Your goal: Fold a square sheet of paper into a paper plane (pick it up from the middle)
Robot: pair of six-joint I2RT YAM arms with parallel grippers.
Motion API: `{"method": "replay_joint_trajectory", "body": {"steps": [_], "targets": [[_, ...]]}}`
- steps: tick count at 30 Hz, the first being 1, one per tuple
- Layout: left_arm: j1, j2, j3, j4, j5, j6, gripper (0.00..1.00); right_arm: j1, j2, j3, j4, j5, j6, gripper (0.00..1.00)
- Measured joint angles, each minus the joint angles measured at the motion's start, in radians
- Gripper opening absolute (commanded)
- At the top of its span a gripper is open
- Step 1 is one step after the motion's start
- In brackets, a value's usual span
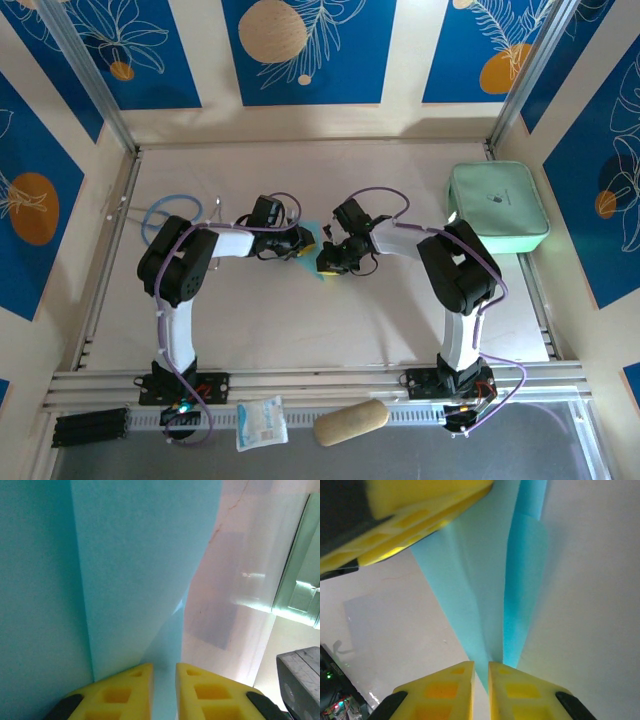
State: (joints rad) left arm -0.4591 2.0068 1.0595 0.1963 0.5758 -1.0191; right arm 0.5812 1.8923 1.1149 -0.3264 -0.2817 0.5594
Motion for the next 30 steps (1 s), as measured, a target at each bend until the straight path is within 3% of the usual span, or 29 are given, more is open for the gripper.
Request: {"method": "replay_joint_trajectory", "body": {"steps": [30], "targets": [[0.000, 0.002, 0.000, 0.001, 0.000, 0.000, 0.20, 0.002, 0.025, -0.018, 0.005, -0.029, 0.018, 0.16]]}}
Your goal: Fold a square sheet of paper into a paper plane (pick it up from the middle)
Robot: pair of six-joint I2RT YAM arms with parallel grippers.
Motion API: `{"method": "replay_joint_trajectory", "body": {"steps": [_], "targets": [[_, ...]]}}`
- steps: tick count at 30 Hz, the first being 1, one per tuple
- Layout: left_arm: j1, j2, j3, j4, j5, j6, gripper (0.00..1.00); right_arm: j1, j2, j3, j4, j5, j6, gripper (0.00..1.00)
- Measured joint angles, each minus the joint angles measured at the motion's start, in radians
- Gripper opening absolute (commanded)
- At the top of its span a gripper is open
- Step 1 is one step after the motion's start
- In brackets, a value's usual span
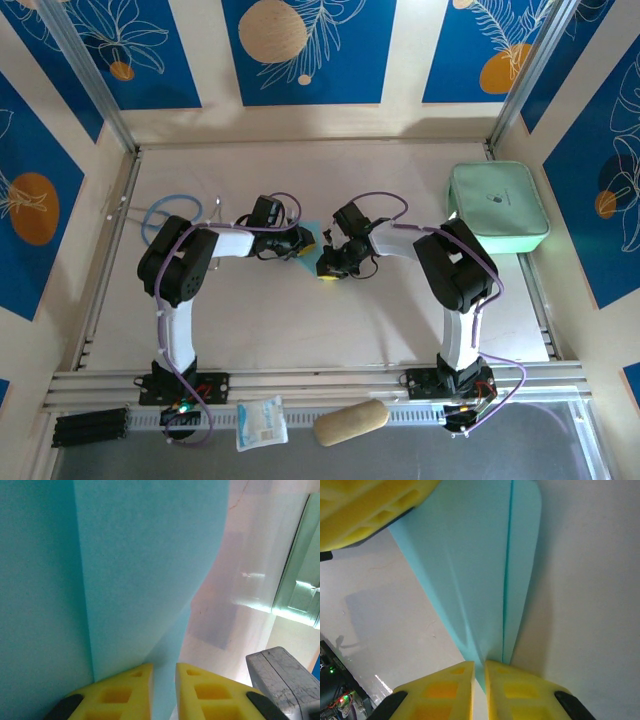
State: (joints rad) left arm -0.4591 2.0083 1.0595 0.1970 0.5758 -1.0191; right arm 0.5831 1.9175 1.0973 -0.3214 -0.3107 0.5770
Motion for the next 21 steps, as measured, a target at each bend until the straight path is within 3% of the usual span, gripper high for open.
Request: {"method": "replay_joint_trajectory", "body": {"steps": [21], "targets": [[0.000, 0.000, 0.000, 0.000, 0.000, 0.000, 0.20, 0.005, -0.043, -0.010, -0.009, -0.016, 0.000, 0.16]]}}
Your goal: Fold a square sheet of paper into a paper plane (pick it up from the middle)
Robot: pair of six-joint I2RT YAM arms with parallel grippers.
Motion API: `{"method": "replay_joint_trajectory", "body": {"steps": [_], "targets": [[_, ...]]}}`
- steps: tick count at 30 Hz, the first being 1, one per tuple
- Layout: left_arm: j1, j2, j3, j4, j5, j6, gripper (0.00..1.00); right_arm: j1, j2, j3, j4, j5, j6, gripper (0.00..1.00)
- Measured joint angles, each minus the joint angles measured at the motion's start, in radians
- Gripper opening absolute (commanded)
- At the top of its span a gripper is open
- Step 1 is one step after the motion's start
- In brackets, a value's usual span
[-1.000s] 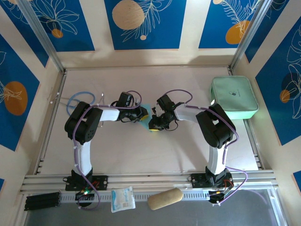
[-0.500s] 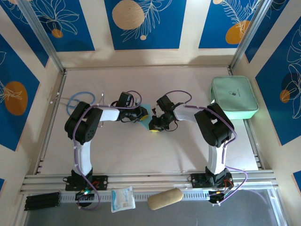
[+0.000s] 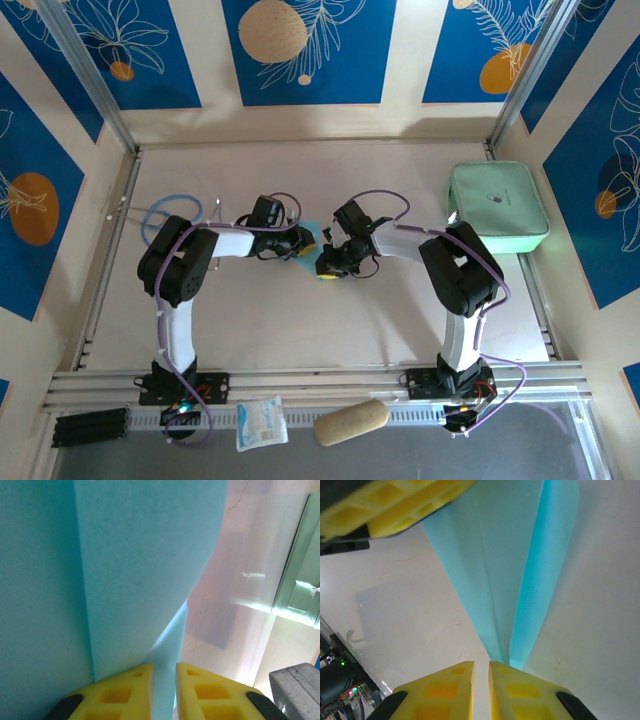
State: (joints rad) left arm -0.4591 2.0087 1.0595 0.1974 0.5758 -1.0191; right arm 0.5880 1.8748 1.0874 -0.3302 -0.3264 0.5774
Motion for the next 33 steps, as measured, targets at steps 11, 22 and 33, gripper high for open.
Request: {"method": "replay_joint_trajectory", "body": {"steps": [11, 22, 33], "targets": [[0.000, 0.001, 0.000, 0.000, 0.000, 0.000, 0.20, 0.003, 0.026, -0.017, -0.001, 0.008, 0.000, 0.16], [0.000, 0.002, 0.002, 0.000, 0.000, 0.000, 0.20, 0.003, -0.043, -0.016, -0.003, 0.013, 0.000, 0.16], [0.000, 0.003, 0.004, 0.000, 0.000, 0.000, 0.20, 0.001, 0.010, 0.050, 0.000, 0.043, 0.000, 0.14]]}}
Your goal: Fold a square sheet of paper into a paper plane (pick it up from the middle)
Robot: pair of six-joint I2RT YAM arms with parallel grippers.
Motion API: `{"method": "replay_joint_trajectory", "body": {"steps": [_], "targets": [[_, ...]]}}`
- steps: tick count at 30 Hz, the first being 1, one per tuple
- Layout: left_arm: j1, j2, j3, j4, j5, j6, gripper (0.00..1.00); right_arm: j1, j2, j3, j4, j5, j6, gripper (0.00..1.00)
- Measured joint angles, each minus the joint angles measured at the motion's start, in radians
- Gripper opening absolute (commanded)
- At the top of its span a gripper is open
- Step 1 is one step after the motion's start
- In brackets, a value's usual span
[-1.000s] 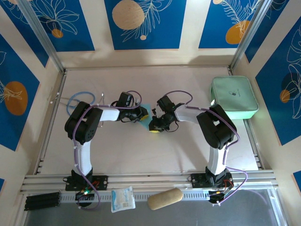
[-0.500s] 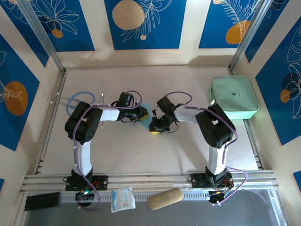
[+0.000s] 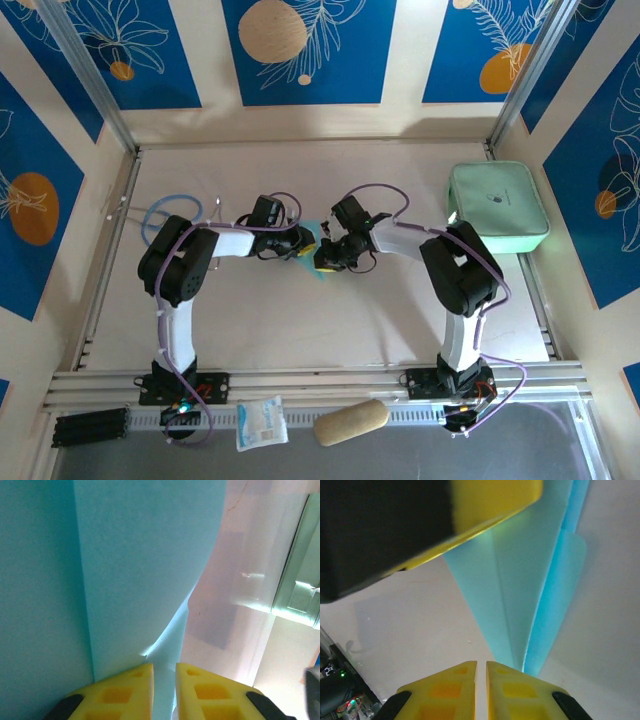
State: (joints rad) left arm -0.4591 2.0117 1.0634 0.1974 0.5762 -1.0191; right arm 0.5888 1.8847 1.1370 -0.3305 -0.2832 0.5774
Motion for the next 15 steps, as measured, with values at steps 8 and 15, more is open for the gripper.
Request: {"method": "replay_joint_trajectory", "body": {"steps": [8, 15], "targets": [[0.000, 0.000, 0.004, -0.002, 0.000, 0.000, 0.20, 0.000, 0.038, 0.000, -0.014, 0.029, -0.001, 0.14], [0.000, -0.001, 0.011, -0.005, 0.000, 0.005, 0.21, 0.000, 0.041, 0.000, -0.026, 0.045, -0.003, 0.13]]}}
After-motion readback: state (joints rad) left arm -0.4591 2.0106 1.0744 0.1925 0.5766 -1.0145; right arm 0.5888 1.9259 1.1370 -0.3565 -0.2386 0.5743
